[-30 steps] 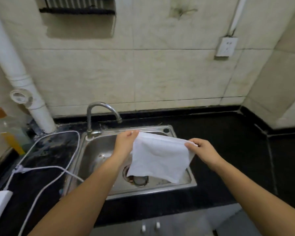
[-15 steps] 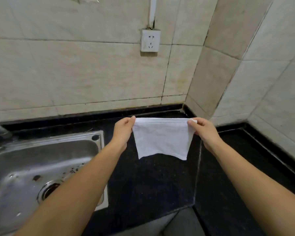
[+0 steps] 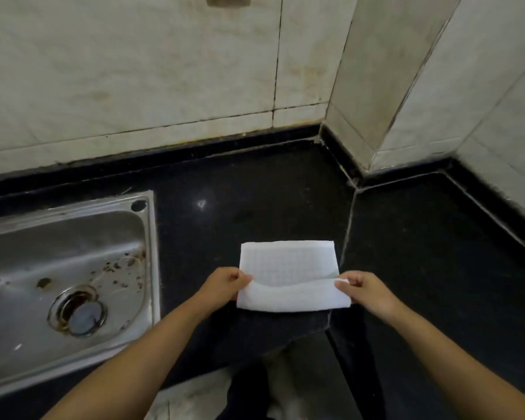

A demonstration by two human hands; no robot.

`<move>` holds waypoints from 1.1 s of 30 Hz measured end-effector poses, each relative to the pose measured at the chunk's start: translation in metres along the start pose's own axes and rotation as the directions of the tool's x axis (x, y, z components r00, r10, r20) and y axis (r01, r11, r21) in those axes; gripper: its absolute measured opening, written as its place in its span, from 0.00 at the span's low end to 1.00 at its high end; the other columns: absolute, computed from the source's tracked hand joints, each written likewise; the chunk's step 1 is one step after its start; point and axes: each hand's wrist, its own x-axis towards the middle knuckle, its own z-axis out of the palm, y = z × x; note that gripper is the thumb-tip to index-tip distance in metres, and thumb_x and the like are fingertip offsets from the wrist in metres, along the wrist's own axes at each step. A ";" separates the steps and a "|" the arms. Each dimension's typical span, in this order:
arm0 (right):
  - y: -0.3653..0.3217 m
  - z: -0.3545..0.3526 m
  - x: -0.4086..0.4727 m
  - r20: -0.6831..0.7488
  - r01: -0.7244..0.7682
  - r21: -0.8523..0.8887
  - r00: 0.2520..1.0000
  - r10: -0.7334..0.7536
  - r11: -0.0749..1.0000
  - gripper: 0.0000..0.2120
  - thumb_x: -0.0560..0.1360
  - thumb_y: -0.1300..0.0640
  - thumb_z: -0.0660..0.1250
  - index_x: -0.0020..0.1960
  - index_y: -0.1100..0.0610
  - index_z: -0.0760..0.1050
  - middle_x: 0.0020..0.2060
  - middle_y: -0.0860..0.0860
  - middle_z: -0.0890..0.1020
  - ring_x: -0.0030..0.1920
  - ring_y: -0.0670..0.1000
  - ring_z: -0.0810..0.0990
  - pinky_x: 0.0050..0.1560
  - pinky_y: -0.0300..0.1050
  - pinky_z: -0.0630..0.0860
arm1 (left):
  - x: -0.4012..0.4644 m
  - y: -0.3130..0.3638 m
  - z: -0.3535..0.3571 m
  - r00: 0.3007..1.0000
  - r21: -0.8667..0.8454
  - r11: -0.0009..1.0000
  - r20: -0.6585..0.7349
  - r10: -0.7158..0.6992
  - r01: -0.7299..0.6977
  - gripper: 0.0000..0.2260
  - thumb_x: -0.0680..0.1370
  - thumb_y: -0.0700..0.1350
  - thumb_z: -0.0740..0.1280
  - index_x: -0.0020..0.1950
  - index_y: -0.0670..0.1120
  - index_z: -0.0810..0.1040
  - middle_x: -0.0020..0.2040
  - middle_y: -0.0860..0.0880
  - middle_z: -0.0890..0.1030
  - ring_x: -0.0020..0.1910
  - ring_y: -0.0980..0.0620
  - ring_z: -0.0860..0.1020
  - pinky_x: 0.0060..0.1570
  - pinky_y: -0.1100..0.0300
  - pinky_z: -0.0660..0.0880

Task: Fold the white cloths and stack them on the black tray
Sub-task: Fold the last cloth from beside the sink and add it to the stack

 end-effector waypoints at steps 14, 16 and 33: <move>-0.033 0.018 0.092 -0.368 -0.127 -0.359 0.930 -0.016 0.925 0.07 0.77 0.56 0.61 0.50 0.56 0.77 0.51 0.54 0.77 0.50 0.53 0.77 0.55 0.49 0.73 | 0.082 0.006 0.003 0.870 0.630 0.774 -0.345 0.351 -0.063 0.07 0.78 0.52 0.62 0.48 0.49 0.76 0.49 0.51 0.74 0.50 0.52 0.71 0.53 0.57 0.67; -0.036 0.023 0.092 -0.395 -0.153 -0.518 0.916 -0.077 0.842 0.09 0.77 0.57 0.60 0.54 0.54 0.76 0.54 0.53 0.76 0.56 0.54 0.74 0.60 0.51 0.70 | 0.081 0.002 0.007 0.863 0.623 0.781 -0.369 0.345 -0.046 0.09 0.77 0.53 0.64 0.51 0.49 0.73 0.51 0.51 0.74 0.52 0.51 0.71 0.53 0.58 0.65; -0.149 0.139 0.128 0.292 0.252 -0.868 0.956 0.028 0.428 0.20 0.77 0.55 0.64 0.67 0.57 0.67 0.62 0.56 0.74 0.62 0.57 0.74 0.63 0.54 0.69 | 0.020 -0.012 0.029 0.877 0.721 0.676 -0.414 0.244 0.153 0.29 0.69 0.64 0.69 0.62 0.47 0.74 0.59 0.48 0.76 0.56 0.49 0.76 0.50 0.55 0.73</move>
